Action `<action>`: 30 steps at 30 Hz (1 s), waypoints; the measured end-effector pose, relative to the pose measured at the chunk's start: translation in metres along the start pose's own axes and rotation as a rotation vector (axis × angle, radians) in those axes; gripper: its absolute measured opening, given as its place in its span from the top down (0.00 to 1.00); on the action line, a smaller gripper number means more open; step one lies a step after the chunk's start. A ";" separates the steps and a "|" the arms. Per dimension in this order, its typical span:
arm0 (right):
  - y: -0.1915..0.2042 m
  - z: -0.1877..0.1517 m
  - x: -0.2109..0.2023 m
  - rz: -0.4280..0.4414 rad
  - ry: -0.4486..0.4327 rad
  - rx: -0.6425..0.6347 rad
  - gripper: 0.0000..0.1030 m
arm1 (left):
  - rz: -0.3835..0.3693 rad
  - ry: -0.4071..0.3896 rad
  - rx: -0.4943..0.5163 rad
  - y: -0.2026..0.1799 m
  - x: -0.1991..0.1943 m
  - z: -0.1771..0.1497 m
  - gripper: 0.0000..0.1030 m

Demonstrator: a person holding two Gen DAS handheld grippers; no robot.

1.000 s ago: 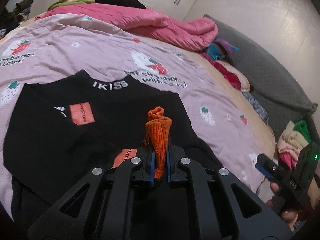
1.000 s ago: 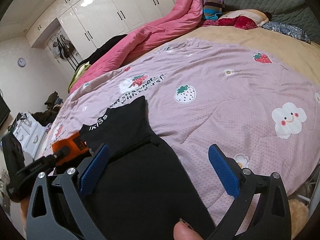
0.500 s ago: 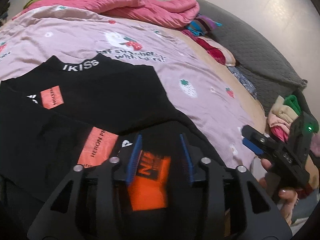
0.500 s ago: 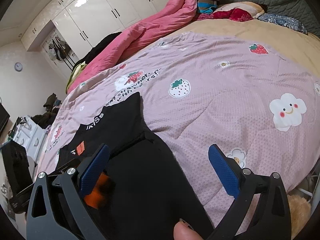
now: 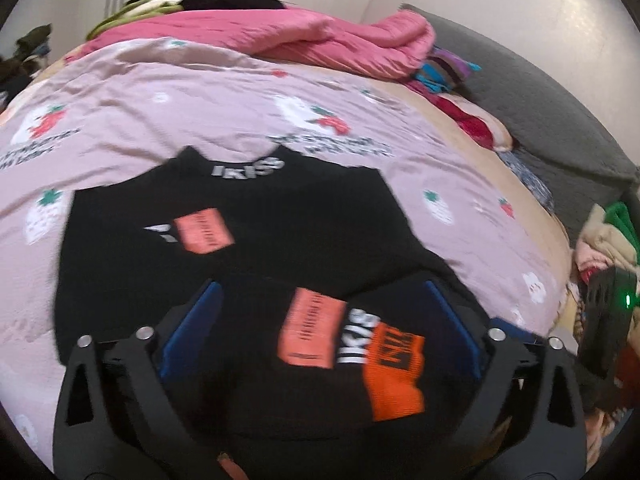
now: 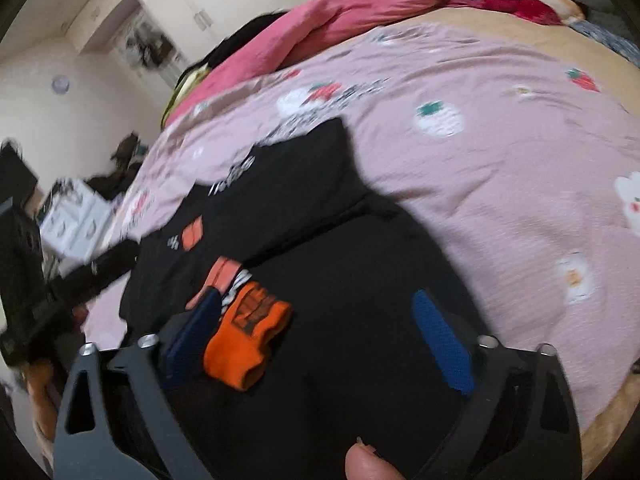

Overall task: Fold small clothes
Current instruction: 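Grasp the orange cuff with the right tool and lift it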

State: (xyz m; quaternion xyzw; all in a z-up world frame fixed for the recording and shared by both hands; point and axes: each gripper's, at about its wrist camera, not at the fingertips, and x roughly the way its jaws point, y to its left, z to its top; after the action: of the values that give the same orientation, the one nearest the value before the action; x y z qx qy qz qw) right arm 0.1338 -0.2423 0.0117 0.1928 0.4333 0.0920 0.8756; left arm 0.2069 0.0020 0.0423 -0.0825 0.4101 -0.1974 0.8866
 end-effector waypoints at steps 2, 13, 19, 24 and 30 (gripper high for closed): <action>0.016 -0.006 0.014 0.002 0.034 -0.033 0.19 | 0.020 -0.012 -0.042 0.018 -0.004 0.003 0.09; 0.048 -0.027 0.053 -0.042 0.041 -0.091 0.67 | 0.092 -0.087 -0.143 0.072 -0.028 0.014 0.09; 0.063 -0.012 0.044 0.004 -0.032 -0.187 0.91 | 0.102 -0.101 -0.176 0.090 -0.034 0.017 0.09; 0.078 0.015 0.029 0.028 -0.102 -0.267 0.92 | 0.106 -0.109 -0.198 0.099 -0.037 0.018 0.09; 0.100 0.053 0.010 0.075 -0.168 -0.384 0.92 | 0.111 -0.116 -0.205 0.103 -0.041 0.018 0.09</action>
State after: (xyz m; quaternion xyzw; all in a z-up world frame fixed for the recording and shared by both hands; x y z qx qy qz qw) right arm 0.1831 -0.1620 0.0753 0.0453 0.3256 0.1890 0.9253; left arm 0.2262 0.1126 0.0505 -0.1610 0.3801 -0.0998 0.9053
